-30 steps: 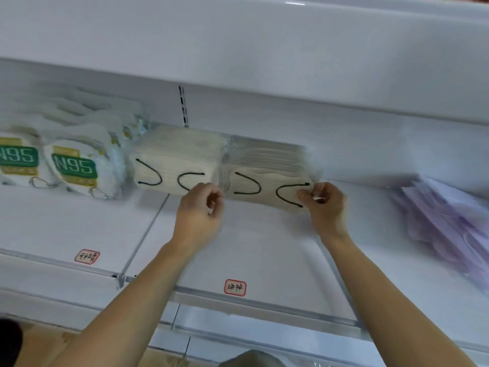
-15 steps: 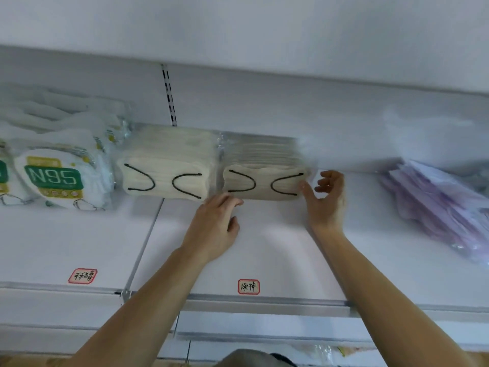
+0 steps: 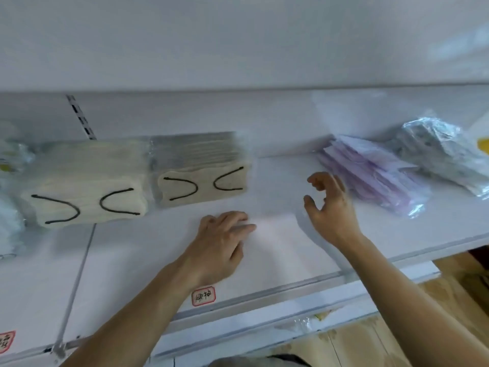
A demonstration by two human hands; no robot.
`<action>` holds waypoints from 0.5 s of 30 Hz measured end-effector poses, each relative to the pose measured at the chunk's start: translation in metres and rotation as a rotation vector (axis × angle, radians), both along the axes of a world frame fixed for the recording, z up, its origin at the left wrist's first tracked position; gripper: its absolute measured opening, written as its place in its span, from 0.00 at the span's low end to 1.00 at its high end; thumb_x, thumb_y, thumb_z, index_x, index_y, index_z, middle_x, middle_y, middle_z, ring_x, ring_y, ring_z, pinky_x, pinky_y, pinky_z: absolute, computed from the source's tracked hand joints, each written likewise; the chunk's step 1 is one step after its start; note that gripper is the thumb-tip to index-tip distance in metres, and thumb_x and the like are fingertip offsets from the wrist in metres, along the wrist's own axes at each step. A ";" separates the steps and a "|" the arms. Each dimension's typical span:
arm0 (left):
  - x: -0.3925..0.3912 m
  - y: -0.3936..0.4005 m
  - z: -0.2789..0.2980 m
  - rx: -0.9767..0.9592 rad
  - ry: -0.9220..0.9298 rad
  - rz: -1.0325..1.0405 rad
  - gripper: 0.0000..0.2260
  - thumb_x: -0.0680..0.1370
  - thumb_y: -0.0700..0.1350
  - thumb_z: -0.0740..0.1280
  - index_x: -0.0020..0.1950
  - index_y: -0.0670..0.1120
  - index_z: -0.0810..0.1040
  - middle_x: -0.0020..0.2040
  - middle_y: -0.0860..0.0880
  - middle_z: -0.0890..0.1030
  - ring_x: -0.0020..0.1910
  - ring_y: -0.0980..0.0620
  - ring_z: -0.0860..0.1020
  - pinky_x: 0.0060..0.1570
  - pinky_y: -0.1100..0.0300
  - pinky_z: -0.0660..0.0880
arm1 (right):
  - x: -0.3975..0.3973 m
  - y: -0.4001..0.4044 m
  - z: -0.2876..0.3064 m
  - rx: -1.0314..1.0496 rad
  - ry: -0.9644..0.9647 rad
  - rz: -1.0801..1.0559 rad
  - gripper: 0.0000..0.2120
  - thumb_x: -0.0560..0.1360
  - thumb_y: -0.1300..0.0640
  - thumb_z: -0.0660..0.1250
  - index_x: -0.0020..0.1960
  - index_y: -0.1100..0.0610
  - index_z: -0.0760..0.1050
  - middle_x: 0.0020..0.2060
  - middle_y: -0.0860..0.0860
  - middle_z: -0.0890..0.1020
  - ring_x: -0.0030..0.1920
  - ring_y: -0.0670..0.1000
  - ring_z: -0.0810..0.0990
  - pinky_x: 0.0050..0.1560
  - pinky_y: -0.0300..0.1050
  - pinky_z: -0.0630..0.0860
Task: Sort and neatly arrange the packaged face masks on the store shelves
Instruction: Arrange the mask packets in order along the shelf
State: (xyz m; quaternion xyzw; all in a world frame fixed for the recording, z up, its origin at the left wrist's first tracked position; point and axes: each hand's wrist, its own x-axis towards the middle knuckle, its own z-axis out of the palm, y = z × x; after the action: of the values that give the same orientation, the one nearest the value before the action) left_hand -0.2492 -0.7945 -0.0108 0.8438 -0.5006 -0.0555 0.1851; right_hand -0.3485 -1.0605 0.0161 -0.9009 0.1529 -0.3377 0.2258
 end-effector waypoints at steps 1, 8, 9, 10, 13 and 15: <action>-0.003 -0.011 0.001 0.019 0.011 -0.044 0.29 0.77 0.54 0.46 0.75 0.53 0.72 0.77 0.53 0.65 0.75 0.53 0.64 0.72 0.47 0.57 | -0.010 -0.019 0.007 -0.082 -0.032 -0.040 0.14 0.72 0.64 0.71 0.57 0.59 0.77 0.52 0.55 0.81 0.51 0.52 0.77 0.51 0.53 0.77; -0.035 -0.111 0.013 0.119 0.134 -0.120 0.25 0.85 0.57 0.56 0.81 0.51 0.61 0.83 0.53 0.52 0.81 0.57 0.49 0.80 0.46 0.39 | -0.046 -0.144 0.035 -0.180 0.123 -0.302 0.25 0.68 0.50 0.70 0.64 0.57 0.77 0.60 0.58 0.80 0.59 0.66 0.77 0.58 0.57 0.74; -0.039 -0.128 0.014 0.122 0.159 -0.113 0.25 0.85 0.57 0.57 0.81 0.51 0.61 0.83 0.53 0.52 0.82 0.57 0.49 0.80 0.46 0.39 | -0.046 -0.155 0.033 -0.147 0.201 -0.313 0.28 0.68 0.48 0.72 0.67 0.55 0.76 0.63 0.57 0.79 0.61 0.66 0.76 0.59 0.58 0.74; -0.044 -0.146 0.017 0.114 0.185 -0.102 0.26 0.85 0.57 0.58 0.81 0.50 0.62 0.83 0.53 0.54 0.82 0.57 0.50 0.80 0.46 0.40 | -0.046 -0.165 0.029 -0.122 0.247 -0.312 0.31 0.68 0.49 0.75 0.69 0.55 0.75 0.65 0.57 0.78 0.62 0.65 0.76 0.60 0.59 0.75; -0.051 -0.204 0.026 -0.055 0.421 -0.008 0.25 0.84 0.54 0.63 0.79 0.48 0.66 0.78 0.51 0.66 0.77 0.56 0.63 0.77 0.57 0.55 | -0.046 -0.189 0.019 -0.095 0.093 -0.254 0.26 0.68 0.55 0.77 0.65 0.56 0.75 0.59 0.55 0.80 0.55 0.62 0.79 0.55 0.56 0.78; -0.056 -0.244 0.034 -0.322 0.755 0.127 0.20 0.80 0.52 0.68 0.70 0.45 0.76 0.64 0.51 0.79 0.61 0.56 0.77 0.60 0.63 0.69 | -0.053 -0.197 0.019 -0.020 -0.110 -0.219 0.15 0.72 0.57 0.74 0.57 0.57 0.76 0.50 0.51 0.79 0.47 0.52 0.77 0.49 0.48 0.75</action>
State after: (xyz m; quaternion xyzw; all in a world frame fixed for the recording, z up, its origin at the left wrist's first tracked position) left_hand -0.3049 -1.0384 0.0232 0.7537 -0.3467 -0.2703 0.4885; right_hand -0.4011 -1.2579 0.0355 -0.8612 0.2344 -0.4107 0.1865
